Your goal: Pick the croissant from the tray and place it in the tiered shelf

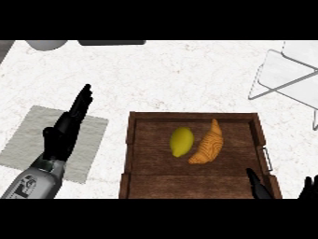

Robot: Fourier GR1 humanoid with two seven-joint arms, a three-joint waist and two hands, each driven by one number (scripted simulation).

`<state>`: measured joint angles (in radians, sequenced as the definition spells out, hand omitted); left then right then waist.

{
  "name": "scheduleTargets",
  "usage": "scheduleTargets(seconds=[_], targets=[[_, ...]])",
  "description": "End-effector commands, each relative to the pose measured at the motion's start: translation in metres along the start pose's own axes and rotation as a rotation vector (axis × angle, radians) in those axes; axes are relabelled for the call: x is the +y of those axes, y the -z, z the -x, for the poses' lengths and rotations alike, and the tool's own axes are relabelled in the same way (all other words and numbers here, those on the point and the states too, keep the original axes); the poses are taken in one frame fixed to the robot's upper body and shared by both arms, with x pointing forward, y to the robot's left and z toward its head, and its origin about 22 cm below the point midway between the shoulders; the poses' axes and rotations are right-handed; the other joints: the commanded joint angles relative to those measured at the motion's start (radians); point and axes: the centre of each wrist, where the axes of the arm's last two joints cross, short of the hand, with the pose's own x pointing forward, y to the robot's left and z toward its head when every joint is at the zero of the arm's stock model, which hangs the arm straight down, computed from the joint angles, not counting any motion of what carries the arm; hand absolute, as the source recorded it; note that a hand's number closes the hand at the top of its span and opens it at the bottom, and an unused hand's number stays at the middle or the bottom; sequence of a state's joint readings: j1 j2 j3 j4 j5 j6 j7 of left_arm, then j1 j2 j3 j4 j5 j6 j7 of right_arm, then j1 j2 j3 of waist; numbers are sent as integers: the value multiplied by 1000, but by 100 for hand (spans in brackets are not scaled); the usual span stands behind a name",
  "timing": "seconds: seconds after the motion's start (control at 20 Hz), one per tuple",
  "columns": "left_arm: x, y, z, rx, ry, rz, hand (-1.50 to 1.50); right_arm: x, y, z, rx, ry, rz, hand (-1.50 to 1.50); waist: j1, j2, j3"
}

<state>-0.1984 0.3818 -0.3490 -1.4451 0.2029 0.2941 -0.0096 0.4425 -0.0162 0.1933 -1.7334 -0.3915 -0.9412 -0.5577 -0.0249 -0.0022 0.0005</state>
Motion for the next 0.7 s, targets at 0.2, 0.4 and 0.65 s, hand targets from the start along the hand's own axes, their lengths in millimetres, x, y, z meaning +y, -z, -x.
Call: scheduleTargets(seconds=[0.2, 0.4, 0.65], targets=[[-2, 1, -6, -9, -4, 36, 0, -20, -34, -55, 70, -133, -105, -150, 36, 7, -5], [-14, -2, 0, -19, -4, 46, 0, -54, -28, -48, 140, -340, -246, -150, 58, 13, -7], [-14, 12, -7, -39, 14, 62, 0, -73, -13, -57, 204, -517, -340, -150, 76, 26, -11]])
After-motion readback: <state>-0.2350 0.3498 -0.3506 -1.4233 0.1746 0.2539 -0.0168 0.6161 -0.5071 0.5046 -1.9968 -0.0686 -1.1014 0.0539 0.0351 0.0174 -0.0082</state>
